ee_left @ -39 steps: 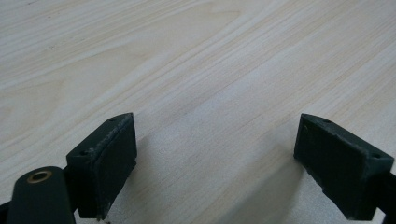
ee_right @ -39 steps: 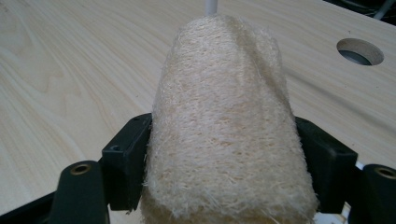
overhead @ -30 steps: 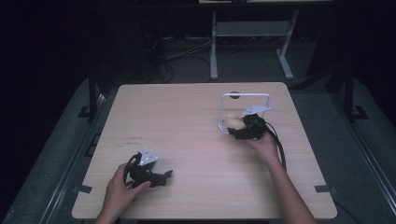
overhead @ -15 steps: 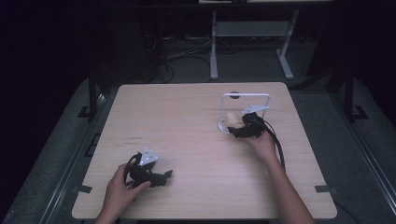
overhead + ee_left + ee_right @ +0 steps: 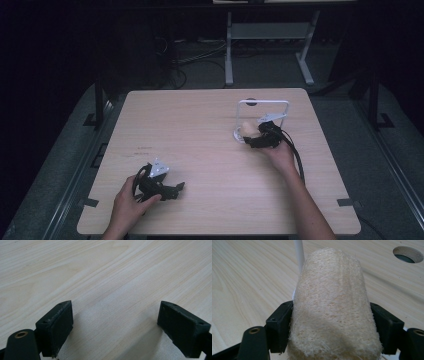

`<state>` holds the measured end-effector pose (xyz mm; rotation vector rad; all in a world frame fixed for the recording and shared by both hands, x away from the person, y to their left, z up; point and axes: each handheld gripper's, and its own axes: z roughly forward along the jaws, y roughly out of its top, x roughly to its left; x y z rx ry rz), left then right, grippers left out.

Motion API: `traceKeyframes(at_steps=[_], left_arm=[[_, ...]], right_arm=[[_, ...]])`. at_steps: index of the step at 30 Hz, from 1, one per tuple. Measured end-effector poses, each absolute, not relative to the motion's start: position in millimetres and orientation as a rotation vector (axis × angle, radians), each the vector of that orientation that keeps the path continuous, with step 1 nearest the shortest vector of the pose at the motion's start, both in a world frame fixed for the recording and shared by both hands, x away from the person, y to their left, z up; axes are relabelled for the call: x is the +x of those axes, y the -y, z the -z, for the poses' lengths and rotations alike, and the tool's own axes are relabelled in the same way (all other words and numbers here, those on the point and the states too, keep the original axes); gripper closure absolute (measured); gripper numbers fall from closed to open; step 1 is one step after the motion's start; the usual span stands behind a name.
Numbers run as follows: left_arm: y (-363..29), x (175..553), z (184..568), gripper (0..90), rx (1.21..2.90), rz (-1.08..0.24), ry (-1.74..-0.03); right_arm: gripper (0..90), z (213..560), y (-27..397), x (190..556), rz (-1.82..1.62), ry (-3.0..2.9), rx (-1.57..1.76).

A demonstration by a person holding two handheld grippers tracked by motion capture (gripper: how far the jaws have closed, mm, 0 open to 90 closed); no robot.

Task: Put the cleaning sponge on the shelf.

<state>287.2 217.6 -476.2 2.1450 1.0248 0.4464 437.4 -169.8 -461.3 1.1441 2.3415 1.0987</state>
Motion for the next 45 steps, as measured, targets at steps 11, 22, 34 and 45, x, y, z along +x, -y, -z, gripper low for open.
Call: traceKeyframes(at_steps=[11,22,34,45], left_arm=[[-217.7,287.2,476.2,12.6,2.145,-0.447,-1.025],[-217.4,287.1,476.4,12.6,2.14,-0.446,-1.027],[-217.9,287.3,476.1,12.6,2.15,-0.447,-1.022],[-218.0,287.3,476.1,12.6,2.151,-0.447,-1.021]], right_arm=[[24.5,463.3,168.7,438.4,-1.091,-2.35,1.152],[18.4,457.4,169.2,436.3,-1.12,-2.333,1.158],[15.6,430.1,170.4,417.9,-1.129,-2.298,1.118],[32.4,412.8,169.4,384.8,-1.15,-2.3,1.085]])
